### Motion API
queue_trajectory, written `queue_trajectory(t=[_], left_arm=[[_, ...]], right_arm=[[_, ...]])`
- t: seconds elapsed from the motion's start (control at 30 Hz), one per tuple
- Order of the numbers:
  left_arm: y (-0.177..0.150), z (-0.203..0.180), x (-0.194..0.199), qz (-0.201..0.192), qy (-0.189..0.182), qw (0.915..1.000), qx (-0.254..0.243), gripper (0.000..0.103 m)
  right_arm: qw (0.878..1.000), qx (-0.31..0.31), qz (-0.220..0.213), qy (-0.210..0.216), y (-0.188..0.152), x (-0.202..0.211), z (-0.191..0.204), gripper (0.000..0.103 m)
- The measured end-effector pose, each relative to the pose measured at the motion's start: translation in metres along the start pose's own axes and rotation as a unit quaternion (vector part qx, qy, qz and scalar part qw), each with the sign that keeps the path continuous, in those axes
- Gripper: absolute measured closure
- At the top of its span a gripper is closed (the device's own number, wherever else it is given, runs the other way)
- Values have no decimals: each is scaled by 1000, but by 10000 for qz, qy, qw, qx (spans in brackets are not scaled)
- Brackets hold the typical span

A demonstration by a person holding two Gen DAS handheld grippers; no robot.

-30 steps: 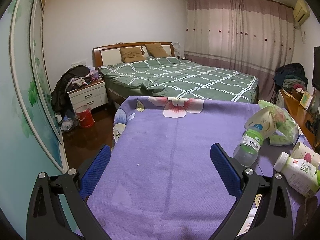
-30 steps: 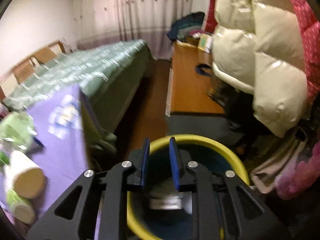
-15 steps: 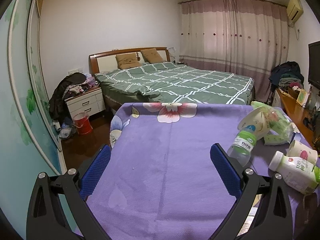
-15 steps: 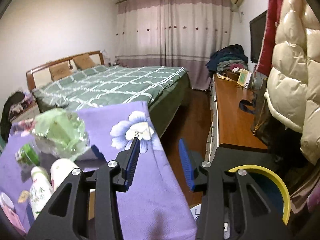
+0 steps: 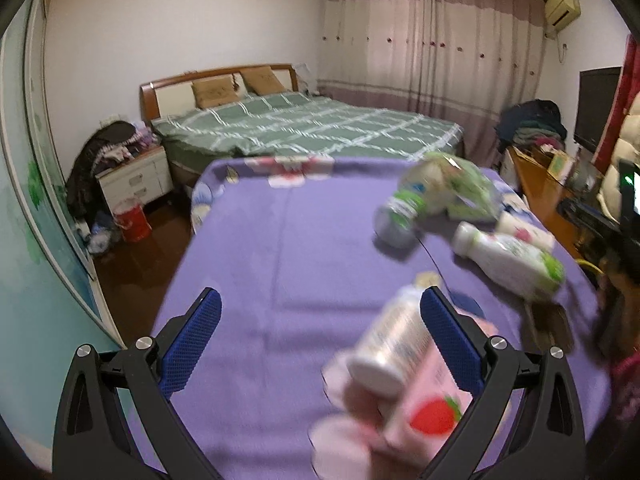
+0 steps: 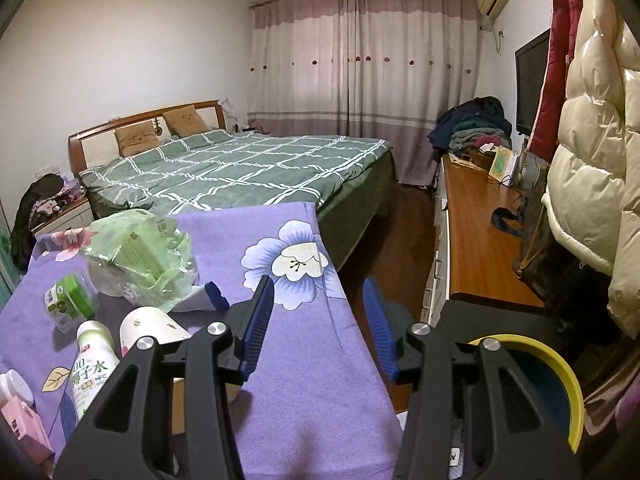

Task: Collect trash
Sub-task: 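Grasp the pink strawberry milk carton with the left gripper and lift it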

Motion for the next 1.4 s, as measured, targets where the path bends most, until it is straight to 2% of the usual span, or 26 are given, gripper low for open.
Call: queue_trajectory(t=[0.23, 0.57, 0.83, 0.97, 1.0, 1.03, 1.1, 1.17, 1.23, 1.4], left_arm=[[-37, -36, 21, 367, -430, 9982, -202, 5], [-52, -60, -1, 745, -688, 9943, -339, 6], [-58, -73, -14, 1106, -906, 9893, -290, 37], [-58, -85, -19, 1229, -950, 9873, -343, 37], [-57, -87, -20, 1236, -911, 9874, -381, 35], [-55, -90, -22, 1222, -841, 9881, -405, 28], [-50, -93, -26, 1187, -761, 9892, -411, 27], [-46, -95, -31, 1184, -748, 9893, -409, 32], [-44, -97, -36, 1236, -730, 9886, -452, 46], [-43, -103, -34, 1231, -788, 9875, -593, 49]], right_arm=[[10000, 60, -26, 16, 0, 3, 2, 58], [9999, 56, 60, 60, 1, 0, 3, 58], [9999, 81, 110, 86, 1, -2, 4, 57], [9998, 95, 128, 86, 1, -3, 5, 54], [9998, 104, 139, 90, 1, -4, 6, 54], [9998, 111, 145, 96, 1, -4, 6, 54], [9998, 113, 140, 95, 0, -4, 6, 54], [9998, 102, 153, 99, 0, -5, 6, 54], [9998, 101, 159, 110, -1, -5, 7, 54], [9997, 115, 145, 130, -1, -3, 7, 53]])
Point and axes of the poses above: each gripper's, at about its wrist camera, not at the fingertips, and x roughly against the way its jaws point, z to its left, y to its top, the point moved 3 cm from there along -x, roughly the way its jaws point, and after that the axes turned 4 degrees about z, right-handed, at the moved point
